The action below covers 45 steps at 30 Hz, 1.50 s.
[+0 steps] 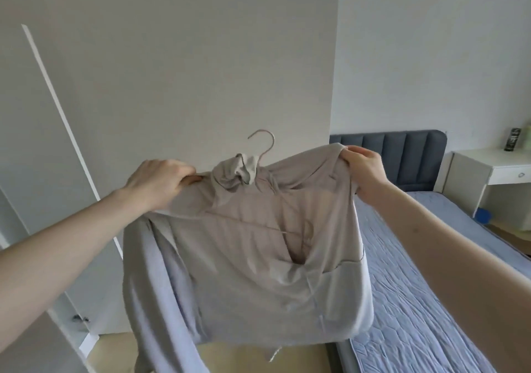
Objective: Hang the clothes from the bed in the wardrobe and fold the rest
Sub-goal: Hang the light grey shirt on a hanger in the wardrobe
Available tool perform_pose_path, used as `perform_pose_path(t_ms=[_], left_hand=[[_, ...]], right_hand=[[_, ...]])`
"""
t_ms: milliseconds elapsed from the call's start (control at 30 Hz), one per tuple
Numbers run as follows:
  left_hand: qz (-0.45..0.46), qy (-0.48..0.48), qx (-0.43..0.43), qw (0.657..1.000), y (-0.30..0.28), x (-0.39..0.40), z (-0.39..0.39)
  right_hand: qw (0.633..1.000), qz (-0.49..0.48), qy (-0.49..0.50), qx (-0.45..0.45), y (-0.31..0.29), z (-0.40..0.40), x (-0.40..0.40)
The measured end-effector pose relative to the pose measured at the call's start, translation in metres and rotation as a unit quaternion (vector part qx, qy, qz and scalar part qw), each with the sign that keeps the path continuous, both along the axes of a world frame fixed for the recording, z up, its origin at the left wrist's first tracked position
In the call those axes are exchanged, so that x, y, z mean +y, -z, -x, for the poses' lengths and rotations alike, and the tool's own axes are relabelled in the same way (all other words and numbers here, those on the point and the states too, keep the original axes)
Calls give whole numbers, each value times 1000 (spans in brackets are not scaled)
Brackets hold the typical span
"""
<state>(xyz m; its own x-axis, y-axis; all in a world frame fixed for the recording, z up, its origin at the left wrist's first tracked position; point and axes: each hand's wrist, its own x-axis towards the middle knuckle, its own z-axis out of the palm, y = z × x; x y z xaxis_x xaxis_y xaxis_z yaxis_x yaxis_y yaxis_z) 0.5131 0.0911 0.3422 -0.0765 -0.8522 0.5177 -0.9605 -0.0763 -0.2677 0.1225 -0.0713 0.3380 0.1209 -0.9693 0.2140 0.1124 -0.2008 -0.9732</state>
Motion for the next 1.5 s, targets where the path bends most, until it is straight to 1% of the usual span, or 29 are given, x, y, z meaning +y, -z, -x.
perform_pose_path(t_ms=[67, 133, 200, 233, 267, 300, 333, 367, 400, 433, 467, 500, 533, 600, 633, 700, 767, 833, 900, 1033, 1133, 1233, 1300, 1367, 1433, 1500], left_hand=[[26, -25, 57, 998, 6, -3, 1], [43, -51, 120, 991, 9, -5, 3], [46, -46, 183, 981, 11, -5, 7], [51, -32, 207, 976, 11, -4, 9], [57, -17, 216, 975, 11, -3, 11], [64, -5, 216, 974, 11, 0, 12], [67, 1, 213, 975, 10, 2, 13], [68, 3, 211, 975, 8, 5, 13], [69, 4, 209, 975, 7, 7, 14], [71, 5, 208, 975, 7, 9, 13], [74, 5, 210, 975, 7, 10, 13], [75, 7, 214, 974, 7, 10, 13], [77, 6, 220, 972, 6, 11, 15], [86, 5, 241, 967, 5, 11, 18], [89, 6, 253, 963, 5, 10, 19], [90, 1, 261, 961, 4, 7, 23], [81, -28, 255, 963, 3, 6, 28], [66, -60, 248, 965, 3, 4, 36], [62, -85, 241, 965, 5, 1, 53], [94, -92, 264, 956, 5, -8, 94], [99, -125, 251, 955, 9, -2, 107], [103, -131, 233, 958, 21, 18, 106], [111, -160, 222, 955, 37, 43, 96], [142, -187, 237, 943, 53, 75, 86], [171, -227, 265, 921, 68, 119, 80], [186, -253, 285, 906, 82, 162, 72]], right_hand=[[997, 33, -67, 2, -21, -15, 30], [979, 75, -178, 58, -24, -32, 70], [938, 76, -312, 128, -13, -47, 109], [910, 87, -359, 190, -5, -53, 123], [874, 121, -379, 279, 1, -56, 130], [836, 172, -373, 364, 5, -55, 130], [805, 220, -352, 423, 8, -53, 125], [801, 250, -317, 442, 8, -49, 118], [823, 270, -265, 423, 4, -43, 109], [853, 296, -193, 383, 0, -36, 98], [872, 329, -118, 344, -3, -29, 83], [873, 352, -62, 331, -4, -23, 67], [867, 353, -45, 348, -5, -17, 51], [856, 299, -83, 413, 1, -11, 26], [859, 267, -110, 423, 9, -10, 17], [870, 248, -123, 408, 24, -10, 7], [884, 245, -126, 378, 32, -13, 6], [889, 238, -141, 366, 33, -21, 7], [887, 233, -163, 365, 34, -34, 9], [880, 236, -193, 364, 41, -60, 13], [875, 230, -220, 365, 49, -71, 9], [881, 219, -238, 345, 60, -79, 7], [877, 225, -264, 332, 68, -90, 14], [872, 232, -288, 322, 74, -104, 24], [866, 230, -329, 299, 84, -121, 42], [863, 204, -368, 281, 93, -139, 59]])
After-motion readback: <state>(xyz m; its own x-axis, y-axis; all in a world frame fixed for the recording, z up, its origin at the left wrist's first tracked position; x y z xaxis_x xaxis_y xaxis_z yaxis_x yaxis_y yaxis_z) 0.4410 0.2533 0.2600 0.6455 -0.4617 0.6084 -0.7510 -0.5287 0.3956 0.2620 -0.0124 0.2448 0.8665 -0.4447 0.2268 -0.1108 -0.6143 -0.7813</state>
